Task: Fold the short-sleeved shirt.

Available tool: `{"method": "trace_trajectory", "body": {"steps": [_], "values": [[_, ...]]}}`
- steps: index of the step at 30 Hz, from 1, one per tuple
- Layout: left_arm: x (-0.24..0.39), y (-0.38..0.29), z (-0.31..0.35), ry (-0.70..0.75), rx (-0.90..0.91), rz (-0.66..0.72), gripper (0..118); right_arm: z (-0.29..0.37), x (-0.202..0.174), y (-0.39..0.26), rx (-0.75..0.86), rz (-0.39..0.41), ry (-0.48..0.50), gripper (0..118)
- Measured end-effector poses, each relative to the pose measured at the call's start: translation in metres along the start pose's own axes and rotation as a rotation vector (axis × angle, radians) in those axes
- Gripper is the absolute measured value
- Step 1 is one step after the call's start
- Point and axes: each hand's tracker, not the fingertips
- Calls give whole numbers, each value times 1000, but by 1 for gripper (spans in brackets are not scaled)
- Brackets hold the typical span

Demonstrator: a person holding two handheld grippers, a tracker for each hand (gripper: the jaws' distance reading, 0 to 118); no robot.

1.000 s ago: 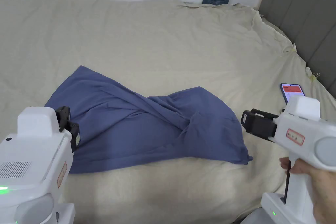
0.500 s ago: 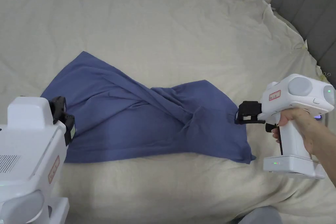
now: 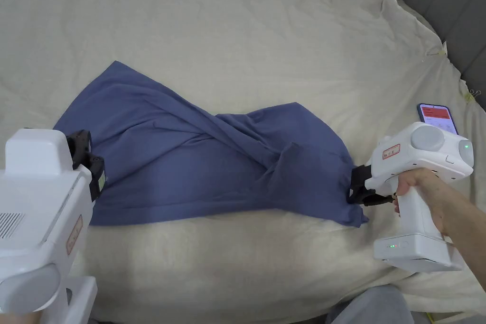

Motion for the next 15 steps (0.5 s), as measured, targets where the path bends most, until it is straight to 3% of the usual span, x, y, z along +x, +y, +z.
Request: {"method": "trace_trajectory", "body": {"steps": [4, 15], "values": [[-1, -1, 2, 1, -4, -7, 0, 10, -2, -4, 21, 29, -3, 2], [-51, 11, -8, 34, -121, 68, 0, 88, -7, -30, 248, 78, 158, 2]]}}
